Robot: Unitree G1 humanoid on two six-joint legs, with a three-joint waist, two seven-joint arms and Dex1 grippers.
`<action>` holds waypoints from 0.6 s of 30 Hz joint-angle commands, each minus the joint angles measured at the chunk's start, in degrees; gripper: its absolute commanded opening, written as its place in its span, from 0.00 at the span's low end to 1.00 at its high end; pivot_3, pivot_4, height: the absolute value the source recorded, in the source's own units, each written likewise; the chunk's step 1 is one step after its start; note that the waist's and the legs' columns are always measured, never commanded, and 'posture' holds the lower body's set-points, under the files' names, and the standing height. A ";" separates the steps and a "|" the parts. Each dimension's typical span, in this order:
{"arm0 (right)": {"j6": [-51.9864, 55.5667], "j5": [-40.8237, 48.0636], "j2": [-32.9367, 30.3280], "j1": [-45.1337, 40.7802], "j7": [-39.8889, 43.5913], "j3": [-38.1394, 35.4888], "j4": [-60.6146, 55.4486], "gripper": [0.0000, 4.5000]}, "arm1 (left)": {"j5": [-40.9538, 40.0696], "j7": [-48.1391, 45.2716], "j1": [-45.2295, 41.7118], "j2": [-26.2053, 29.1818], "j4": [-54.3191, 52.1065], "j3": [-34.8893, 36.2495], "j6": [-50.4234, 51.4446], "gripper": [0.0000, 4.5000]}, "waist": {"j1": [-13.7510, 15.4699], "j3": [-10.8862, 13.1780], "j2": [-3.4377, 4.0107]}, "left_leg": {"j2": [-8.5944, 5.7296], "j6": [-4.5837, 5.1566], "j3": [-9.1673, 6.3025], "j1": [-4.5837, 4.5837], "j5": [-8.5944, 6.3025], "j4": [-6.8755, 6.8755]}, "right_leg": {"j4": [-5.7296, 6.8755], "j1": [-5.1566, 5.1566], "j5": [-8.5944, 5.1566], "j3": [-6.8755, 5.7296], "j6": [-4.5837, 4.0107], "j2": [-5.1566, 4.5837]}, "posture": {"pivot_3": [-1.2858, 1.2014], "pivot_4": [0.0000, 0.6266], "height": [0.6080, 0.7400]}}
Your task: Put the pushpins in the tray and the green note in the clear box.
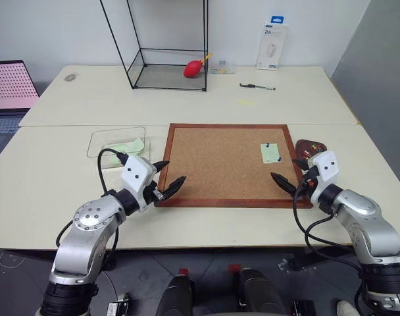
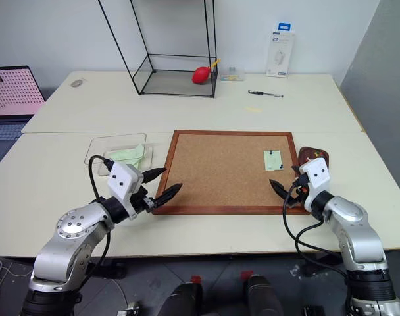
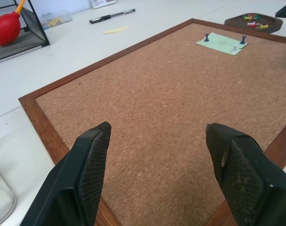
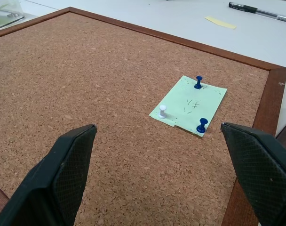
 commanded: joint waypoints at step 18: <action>0.28 1.22 -0.44 0.49 0.22 -1.19 -3.69 1.00 | -6.40 -3.88 -5.04 1.06 -2.39 0.51 5.59 0.75 | -0.01 0.00 0.00 | 0.00 0.00 0.00 0.00 0.00 0.00 | 0.00 0.00 0.01 -0.01 0.01 0.00 | 0.52 0.24 1.00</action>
